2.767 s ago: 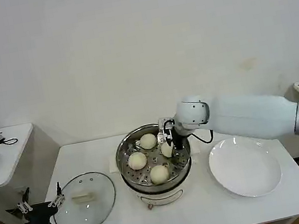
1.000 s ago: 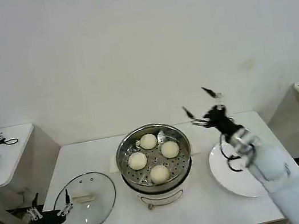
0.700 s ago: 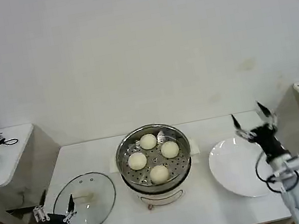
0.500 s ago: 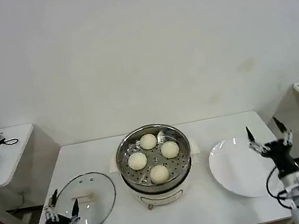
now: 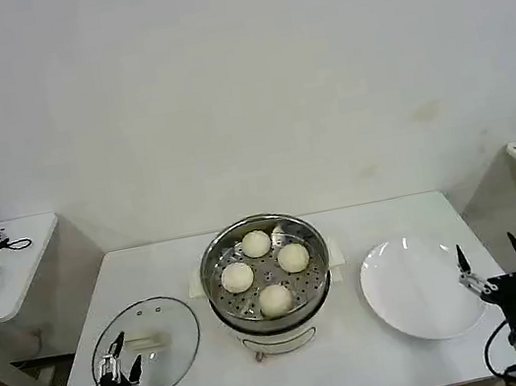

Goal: Take steamed baozi put them in steamer then cover it.

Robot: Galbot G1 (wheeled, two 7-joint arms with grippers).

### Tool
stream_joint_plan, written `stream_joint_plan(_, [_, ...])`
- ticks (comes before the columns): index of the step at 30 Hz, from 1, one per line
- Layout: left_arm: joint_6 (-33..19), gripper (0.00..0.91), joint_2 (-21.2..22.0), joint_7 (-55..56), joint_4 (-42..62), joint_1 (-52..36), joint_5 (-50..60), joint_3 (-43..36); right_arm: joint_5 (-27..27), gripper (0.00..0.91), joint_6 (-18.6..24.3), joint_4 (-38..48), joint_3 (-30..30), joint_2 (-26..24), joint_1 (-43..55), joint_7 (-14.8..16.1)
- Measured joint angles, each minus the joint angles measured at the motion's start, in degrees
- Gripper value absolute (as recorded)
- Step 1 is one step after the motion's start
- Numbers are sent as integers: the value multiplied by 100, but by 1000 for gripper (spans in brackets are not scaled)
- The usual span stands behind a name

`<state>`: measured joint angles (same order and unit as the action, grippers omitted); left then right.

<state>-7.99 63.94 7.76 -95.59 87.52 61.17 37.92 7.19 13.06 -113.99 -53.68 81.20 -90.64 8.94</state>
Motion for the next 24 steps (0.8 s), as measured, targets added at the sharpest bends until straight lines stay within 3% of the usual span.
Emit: stream_joint_plan(24, [153,907,-154,-139,886,-1124,426,-408,-142,907,133,-117,-56,341,-349,12])
